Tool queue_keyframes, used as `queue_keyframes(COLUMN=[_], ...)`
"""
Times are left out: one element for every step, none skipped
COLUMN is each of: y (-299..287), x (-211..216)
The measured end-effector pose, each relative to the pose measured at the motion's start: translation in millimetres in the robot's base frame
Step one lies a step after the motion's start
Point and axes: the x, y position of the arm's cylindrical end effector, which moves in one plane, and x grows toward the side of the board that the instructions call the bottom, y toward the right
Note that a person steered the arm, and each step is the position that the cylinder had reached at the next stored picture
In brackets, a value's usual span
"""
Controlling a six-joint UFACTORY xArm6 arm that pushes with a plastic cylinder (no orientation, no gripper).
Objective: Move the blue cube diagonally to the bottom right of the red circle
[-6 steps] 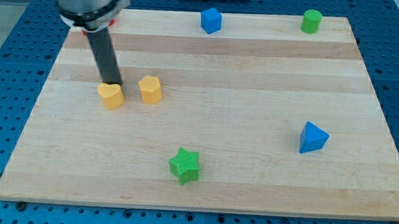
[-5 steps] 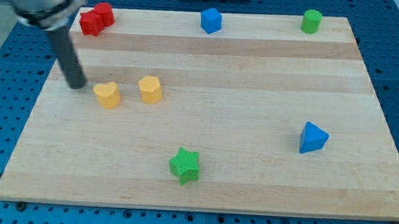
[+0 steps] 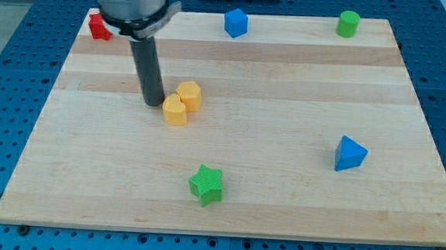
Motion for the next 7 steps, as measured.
queue_keyframes(y=[-6, -6, -35, -92, -126, -121, -89], x=[0, 2, 12, 13, 13, -2, -6])
